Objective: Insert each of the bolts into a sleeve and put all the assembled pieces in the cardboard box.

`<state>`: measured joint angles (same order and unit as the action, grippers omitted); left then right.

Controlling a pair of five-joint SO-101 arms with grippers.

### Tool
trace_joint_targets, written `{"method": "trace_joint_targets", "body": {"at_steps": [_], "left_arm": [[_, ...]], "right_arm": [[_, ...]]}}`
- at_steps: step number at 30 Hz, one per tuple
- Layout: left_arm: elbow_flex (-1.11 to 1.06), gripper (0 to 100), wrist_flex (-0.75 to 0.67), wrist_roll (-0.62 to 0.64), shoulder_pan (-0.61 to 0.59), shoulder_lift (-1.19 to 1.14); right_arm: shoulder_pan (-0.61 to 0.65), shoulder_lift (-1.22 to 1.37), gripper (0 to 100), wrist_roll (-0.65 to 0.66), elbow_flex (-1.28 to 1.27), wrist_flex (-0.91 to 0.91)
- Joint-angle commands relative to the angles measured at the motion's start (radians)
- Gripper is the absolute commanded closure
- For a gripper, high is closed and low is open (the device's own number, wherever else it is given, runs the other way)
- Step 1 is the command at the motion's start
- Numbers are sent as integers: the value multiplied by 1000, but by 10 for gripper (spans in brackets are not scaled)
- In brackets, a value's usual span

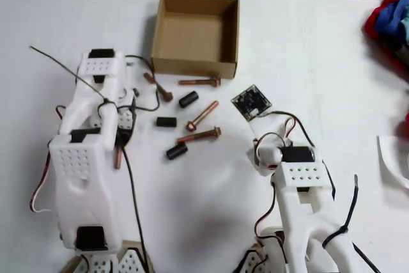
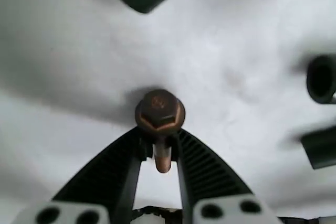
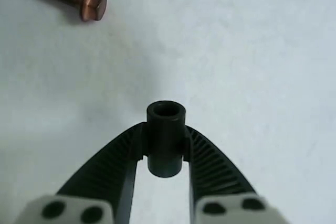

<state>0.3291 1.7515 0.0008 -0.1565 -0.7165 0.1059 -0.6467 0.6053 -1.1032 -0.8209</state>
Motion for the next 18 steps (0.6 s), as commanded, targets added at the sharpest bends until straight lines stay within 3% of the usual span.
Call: {"method": "trace_joint_targets", "body": {"at_steps": [1, 7, 14, 18], "left_arm": [[7, 943, 2, -3, 6, 37], [12, 943, -31, 29, 20, 46], [162, 941, -23, 26, 28, 40], [173, 871, -20, 25, 29, 38]], "right_arm": [[2, -39, 976, -6, 6, 4], [2, -39, 976, -6, 6, 4], [2, -39, 976, -6, 6, -8], [2, -39, 976, -6, 6, -8]]}}
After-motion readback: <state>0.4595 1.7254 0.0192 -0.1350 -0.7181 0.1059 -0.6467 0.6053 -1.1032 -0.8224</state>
